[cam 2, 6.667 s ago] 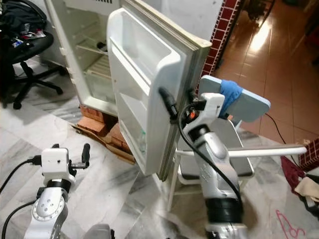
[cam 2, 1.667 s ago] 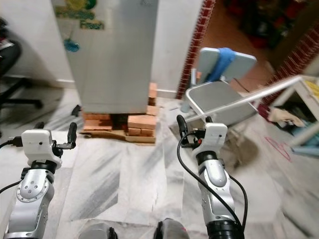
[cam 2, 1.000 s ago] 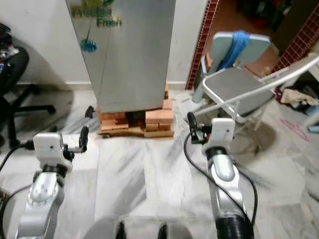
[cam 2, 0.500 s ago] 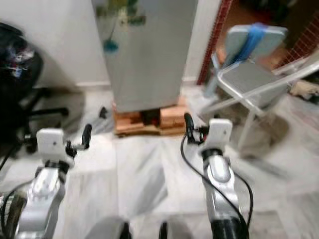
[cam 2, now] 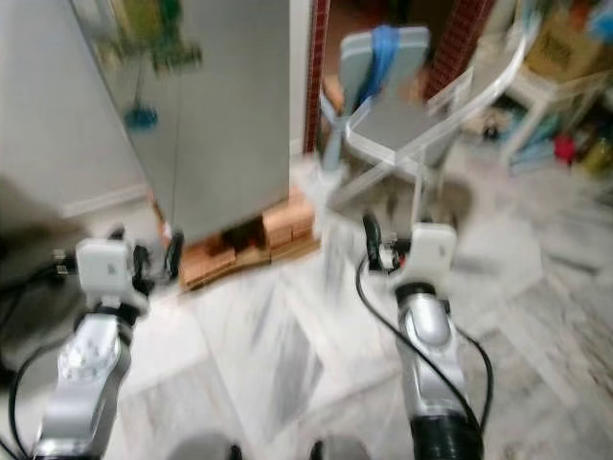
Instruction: Restocking fridge
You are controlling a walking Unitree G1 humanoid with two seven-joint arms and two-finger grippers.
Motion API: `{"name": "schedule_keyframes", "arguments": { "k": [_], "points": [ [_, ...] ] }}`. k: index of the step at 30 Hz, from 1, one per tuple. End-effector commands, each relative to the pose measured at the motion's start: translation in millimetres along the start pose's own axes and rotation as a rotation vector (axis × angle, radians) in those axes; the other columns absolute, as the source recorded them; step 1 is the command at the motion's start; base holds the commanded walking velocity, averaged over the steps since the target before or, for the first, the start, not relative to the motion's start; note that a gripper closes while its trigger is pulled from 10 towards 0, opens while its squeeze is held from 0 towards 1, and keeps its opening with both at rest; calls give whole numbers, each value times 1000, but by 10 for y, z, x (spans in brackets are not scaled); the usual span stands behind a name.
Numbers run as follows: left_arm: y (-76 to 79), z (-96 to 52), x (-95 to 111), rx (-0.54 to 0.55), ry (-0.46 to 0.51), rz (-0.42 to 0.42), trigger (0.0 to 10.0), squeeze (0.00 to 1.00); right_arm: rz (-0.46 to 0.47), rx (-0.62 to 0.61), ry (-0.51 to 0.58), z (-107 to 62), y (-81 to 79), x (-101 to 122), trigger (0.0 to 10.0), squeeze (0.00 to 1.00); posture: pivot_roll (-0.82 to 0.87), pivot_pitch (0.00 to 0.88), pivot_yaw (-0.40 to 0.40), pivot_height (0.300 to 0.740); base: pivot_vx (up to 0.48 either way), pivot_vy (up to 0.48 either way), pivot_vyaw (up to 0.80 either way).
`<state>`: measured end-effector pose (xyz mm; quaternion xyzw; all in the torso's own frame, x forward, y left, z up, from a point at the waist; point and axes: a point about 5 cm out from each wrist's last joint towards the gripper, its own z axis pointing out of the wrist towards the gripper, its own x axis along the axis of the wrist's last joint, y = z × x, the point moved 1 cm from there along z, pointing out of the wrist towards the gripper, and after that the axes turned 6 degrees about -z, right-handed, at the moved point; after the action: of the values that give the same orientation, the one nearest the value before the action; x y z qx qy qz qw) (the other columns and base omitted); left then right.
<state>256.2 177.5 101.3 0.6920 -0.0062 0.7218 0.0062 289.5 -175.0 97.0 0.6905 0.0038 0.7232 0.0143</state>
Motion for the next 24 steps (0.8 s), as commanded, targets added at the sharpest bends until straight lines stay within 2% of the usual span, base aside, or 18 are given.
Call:
{"name": "schedule_keyframes", "arguments": {
  "k": [1,7,15,19,24],
  "points": [
    [-105,-45,-50,37,-14,43,10000,0,6,19,24,22,-68,56,10000,0,111,85,-27,740,315,360,-800],
    [-134,-71,-80,52,-32,27,10000,0,1,20,25,29,-66,56,10000,0,116,85,-29,740,291,382,-800],
    [-111,-133,-165,68,-54,31,10000,0,-11,24,25,35,-83,34,10000,0,124,54,-48,740,0,454,-752],
    [-80,-225,-274,82,-99,23,10000,0,-24,40,-20,-29,-32,-79,10000,0,123,47,-54,740,0,480,0],
    [-74,-229,-274,100,-101,23,10000,0,-50,1,-20,33,27,-60,10000,0,128,61,-60,740,0,480,0]
  ]
}}
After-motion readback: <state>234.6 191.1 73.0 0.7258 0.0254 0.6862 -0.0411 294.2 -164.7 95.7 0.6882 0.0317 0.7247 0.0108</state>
